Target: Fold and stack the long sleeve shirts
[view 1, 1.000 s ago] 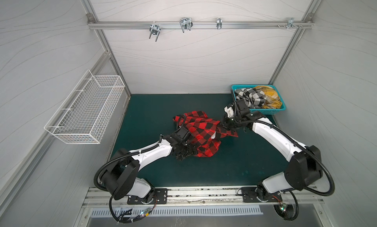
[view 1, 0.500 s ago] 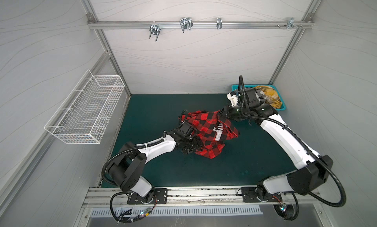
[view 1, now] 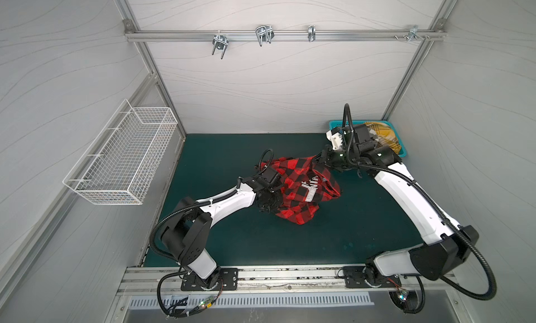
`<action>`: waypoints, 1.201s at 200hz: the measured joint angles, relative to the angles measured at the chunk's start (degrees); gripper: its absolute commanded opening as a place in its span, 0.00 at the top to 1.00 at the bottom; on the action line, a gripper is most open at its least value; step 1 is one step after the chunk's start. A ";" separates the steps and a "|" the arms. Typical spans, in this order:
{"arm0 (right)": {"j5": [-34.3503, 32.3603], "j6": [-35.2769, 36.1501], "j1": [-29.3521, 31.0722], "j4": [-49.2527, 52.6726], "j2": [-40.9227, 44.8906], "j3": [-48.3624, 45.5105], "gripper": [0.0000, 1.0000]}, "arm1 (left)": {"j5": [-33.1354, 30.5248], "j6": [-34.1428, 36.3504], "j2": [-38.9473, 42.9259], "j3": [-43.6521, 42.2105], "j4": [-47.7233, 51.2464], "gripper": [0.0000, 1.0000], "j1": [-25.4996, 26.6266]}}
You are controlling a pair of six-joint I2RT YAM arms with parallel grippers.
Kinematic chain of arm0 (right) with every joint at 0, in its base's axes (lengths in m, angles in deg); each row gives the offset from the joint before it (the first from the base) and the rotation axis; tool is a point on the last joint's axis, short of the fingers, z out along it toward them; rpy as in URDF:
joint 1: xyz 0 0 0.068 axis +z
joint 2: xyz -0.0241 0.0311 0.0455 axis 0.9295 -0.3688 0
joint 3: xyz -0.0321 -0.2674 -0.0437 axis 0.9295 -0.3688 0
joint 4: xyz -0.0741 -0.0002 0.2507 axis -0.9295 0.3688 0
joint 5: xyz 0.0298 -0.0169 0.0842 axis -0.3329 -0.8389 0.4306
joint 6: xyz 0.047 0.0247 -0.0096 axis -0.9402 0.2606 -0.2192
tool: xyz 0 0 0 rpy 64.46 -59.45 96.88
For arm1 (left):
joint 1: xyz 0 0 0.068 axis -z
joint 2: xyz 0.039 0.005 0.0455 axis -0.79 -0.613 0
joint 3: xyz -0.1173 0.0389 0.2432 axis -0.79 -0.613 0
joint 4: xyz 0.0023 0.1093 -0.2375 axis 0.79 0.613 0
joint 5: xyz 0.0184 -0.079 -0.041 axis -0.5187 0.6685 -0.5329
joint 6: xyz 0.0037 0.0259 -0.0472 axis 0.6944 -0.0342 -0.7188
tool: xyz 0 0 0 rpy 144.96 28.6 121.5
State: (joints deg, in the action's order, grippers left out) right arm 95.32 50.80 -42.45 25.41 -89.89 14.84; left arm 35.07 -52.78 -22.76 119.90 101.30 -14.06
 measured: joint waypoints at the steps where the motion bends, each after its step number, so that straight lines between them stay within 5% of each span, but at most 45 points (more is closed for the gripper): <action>1: 0.00 0.04 -0.09 0.11 -0.09 0.24 1.00 | -0.55 0.09 0.11 0.22 0.28 1.00 0.00; 58: 0.83 0.94 -1.57 0.28 -4.33 10.12 1.00 | -42.03 14.64 14.40 25.33 14.73 1.00 -0.02; 97: 5.88 1.38 -0.28 -1.44 -5.40 12.33 1.00 | -53.68 30.56 18.25 35.45 3.87 1.00 2.73; 132: 3.37 3.30 -0.61 -0.15 -4.48 11.63 1.00 | -54.95 33.05 15.56 33.88 3.43 1.00 2.60; 200: -6.08 6.51 -3.54 6.12 -4.90 7.15 1.00 | -39.26 15.74 9.22 13.57 10.58 1.00 1.31; 221: -6.23 8.20 -3.26 7.39 -11.06 12.48 1.00 | -35.60 14.71 7.23 15.17 11.17 1.00 -3.52; 240: -6.56 9.09 -2.97 8.76 -21.35 24.20 1.00 | -34.21 14.80 2.91 25.66 12.11 1.00 -10.08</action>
State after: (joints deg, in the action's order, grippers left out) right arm 88.76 59.90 -45.42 34.18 -111.24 39.03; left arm 0.87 -37.98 -19.85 145.56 113.41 -24.14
